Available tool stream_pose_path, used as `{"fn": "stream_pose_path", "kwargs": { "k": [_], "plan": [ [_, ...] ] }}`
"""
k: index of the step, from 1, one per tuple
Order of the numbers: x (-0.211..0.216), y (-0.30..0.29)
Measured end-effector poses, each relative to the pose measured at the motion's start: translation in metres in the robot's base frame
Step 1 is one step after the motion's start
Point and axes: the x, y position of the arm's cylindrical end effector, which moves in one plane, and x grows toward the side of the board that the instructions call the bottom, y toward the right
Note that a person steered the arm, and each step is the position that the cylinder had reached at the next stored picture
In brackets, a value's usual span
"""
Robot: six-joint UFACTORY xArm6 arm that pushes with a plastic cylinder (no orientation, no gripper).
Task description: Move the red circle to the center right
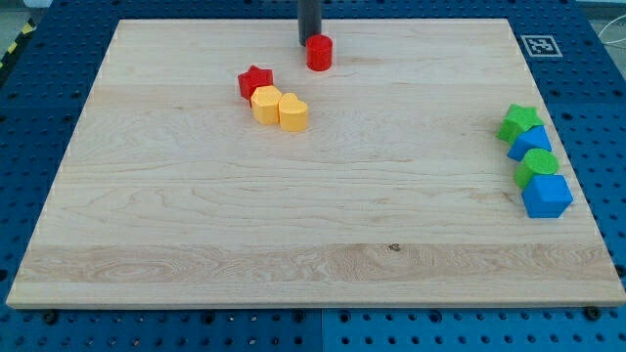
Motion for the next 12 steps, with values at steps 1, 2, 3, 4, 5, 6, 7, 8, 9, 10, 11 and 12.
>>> {"fn": "stream_pose_path", "kwargs": {
  "k": [1, 2, 3, 4, 5, 6, 7, 8, 9, 10, 11, 12],
  "plan": [
    [-0.004, 0.001],
    [-0.009, -0.036],
    [0.008, -0.046],
    [0.010, -0.033],
    [0.011, -0.002],
    [0.032, 0.000],
    [0.033, 0.000],
    [0.056, 0.000],
    [0.086, 0.000],
    [0.088, 0.000],
    [0.093, 0.000],
    [0.121, 0.001]
  ]
}}
